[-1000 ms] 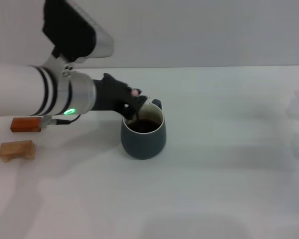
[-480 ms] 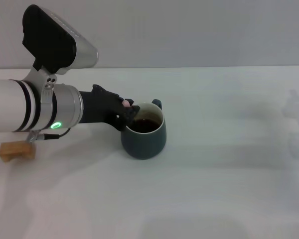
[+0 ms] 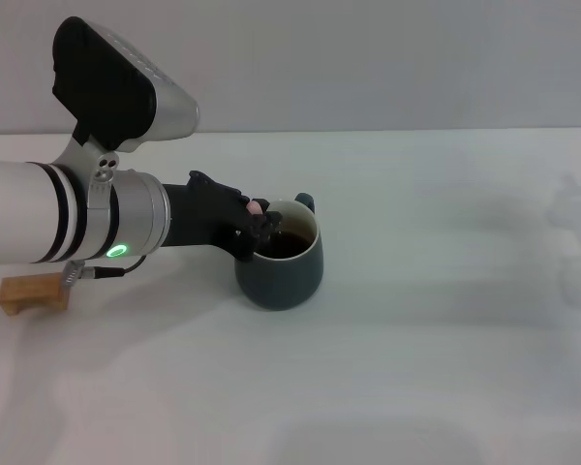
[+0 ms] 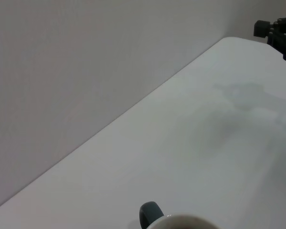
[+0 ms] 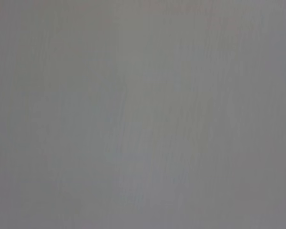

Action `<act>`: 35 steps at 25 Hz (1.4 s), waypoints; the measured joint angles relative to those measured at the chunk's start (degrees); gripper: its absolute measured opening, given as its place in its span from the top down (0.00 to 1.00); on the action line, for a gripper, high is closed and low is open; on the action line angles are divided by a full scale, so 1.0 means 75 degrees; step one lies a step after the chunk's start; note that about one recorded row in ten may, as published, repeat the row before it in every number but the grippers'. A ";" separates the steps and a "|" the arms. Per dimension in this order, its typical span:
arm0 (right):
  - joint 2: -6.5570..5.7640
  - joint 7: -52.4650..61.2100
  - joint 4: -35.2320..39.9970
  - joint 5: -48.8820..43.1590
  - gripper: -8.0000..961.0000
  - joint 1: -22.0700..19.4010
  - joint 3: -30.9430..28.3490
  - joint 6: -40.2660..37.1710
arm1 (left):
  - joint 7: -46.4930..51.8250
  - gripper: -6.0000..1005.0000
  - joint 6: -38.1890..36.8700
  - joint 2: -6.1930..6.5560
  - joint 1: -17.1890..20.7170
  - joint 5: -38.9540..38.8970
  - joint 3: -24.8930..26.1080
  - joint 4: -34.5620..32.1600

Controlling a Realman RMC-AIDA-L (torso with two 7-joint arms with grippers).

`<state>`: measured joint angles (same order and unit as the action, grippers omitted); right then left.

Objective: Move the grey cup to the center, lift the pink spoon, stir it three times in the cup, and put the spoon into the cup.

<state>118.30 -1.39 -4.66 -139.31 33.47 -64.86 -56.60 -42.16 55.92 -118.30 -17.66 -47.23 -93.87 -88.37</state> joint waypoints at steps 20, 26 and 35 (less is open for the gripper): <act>0.0000 0.0010 0.0001 0.0000 0.99 0.0078 -0.0001 0.0000 | -0.0005 0.79 -0.0087 0.0005 -0.0036 -0.0067 0.0063 0.0206; 0.0000 0.0006 0.0000 0.0001 0.99 0.0072 0.0000 0.0005 | -0.0167 0.79 -0.0866 0.0018 0.0224 -0.0372 0.0300 0.0137; -0.0008 0.0006 0.0053 0.0064 0.99 -0.0187 -0.0076 -0.0045 | -0.2889 0.79 -0.5079 0.0033 0.1382 -0.3800 0.0701 0.0703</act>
<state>118.24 -1.35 -4.26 -138.83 32.07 -65.43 -56.94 -63.83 17.83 -118.05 -7.29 -75.73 -88.61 -83.10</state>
